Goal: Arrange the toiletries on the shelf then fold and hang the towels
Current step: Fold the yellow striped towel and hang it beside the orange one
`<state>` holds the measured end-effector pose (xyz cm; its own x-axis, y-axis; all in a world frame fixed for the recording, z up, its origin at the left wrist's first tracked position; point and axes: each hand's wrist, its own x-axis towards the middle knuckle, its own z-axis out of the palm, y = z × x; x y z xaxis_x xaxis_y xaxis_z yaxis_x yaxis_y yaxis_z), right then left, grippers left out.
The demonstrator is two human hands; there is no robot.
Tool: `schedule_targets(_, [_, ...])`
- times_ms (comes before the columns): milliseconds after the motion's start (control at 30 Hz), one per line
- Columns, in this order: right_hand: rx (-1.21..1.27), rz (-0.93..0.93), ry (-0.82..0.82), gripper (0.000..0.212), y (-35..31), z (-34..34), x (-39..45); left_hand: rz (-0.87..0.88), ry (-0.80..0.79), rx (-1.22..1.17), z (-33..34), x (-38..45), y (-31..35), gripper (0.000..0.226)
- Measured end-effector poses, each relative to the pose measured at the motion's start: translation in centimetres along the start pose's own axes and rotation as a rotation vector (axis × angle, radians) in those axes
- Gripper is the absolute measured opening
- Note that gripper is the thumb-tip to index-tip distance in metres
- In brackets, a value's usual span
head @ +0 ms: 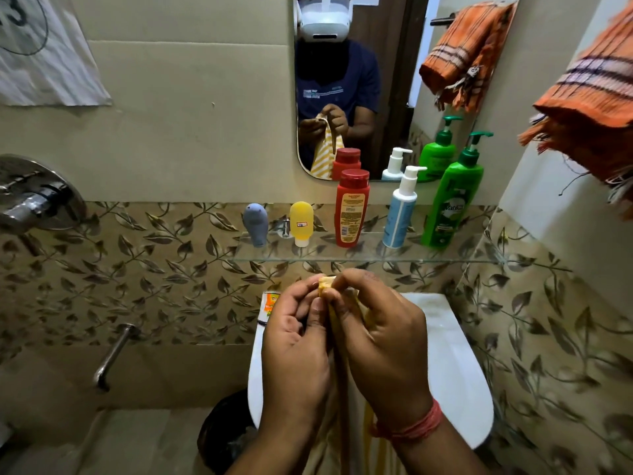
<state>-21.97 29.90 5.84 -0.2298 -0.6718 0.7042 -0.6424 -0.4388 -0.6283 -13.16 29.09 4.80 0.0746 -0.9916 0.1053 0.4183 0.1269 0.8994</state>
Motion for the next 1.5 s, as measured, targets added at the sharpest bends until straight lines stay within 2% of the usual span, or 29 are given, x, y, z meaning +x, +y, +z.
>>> schedule_targets(67, [0.209, 0.182, 0.009, 0.005, -0.9, 0.2, 0.2, 0.014, -0.007, 0.003, 0.1, 0.0, 0.2, 0.030])
schedule_targets(133, [0.349, 0.290, 0.015, 0.008, -1.6, 0.4, 0.1, 0.038, -0.033, 0.012, 0.1, -0.1, 0.4, 0.032])
schedule_targets(333, [0.377, 0.387, 0.092, 0.006, -2.4, 1.0, -0.5, 0.027, -0.107, -0.100, -0.3, -0.4, 1.0, 0.018])
schedule_targets(467, [0.378, 0.352, 0.094, 0.011, -2.9, 1.3, -1.0, -0.047, -0.113, -0.208, -0.6, -0.4, 2.1, 0.010])
schedule_targets(567, [0.330, 0.255, -0.020, 0.007, -3.1, 1.2, -1.7, -0.082, -0.071, -0.168, -1.6, 0.0, 2.7, 0.017])
schedule_targets(733, [0.337, 0.172, -0.301, 0.009, -3.2, -0.5, -1.3, 0.041, -0.051, 0.034, -3.2, 0.3, 3.4, 0.015])
schedule_targets(800, [0.226, 0.124, -0.495, 0.011, -2.2, -1.8, -0.9, 0.074, -0.016, 0.084, -3.7, 0.2, 3.6, 0.018])
schedule_targets(900, [0.012, 0.010, -0.715, 0.027, -0.2, -3.5, -1.1, 0.150, 0.035, 0.134, -4.3, 0.3, 4.3, 0.019])
schedule_targets(1000, [0.010, 0.003, -0.747, 0.027, 0.5, -4.6, -1.6, 0.212, 0.043, 0.180, -4.2, -0.2, 4.6, 0.015])
schedule_targets(1067, [0.108, 0.009, -0.795, 0.017, -0.1, -4.7, -1.6, 0.231, -0.007, 0.197, -3.9, -0.8, 4.8, 0.014])
schedule_targets(1167, [0.282, -0.025, -0.855, 0.014, -0.9, -4.5, -1.9, 0.272, -0.057, 0.256, -3.0, -1.9, 5.2, 0.017])
schedule_targets(1267, [0.337, -0.033, -0.872, 0.021, -1.4, -5.1, -2.3, 0.337, 0.023, 0.222, -2.8, -2.2, 5.9, 0.016])
schedule_targets(1367, [0.495, -0.014, -1.059, 0.022, -3.1, -6.9, -2.7, 0.400, 0.172, 0.140, -2.8, -2.1, 6.7, 0.017])
schedule_targets(1433, [0.555, -0.039, -1.207, 0.021, -4.3, -7.6, -3.1, 0.401, 0.199, 0.192, -2.5, -2.1, 6.8, 0.018])
schedule_targets(1500, [0.360, -0.152, -1.220, 0.026, -4.5, -7.5, -3.6, 0.375, 0.198, 0.258, -1.9, -2.1, 6.6, 0.018])
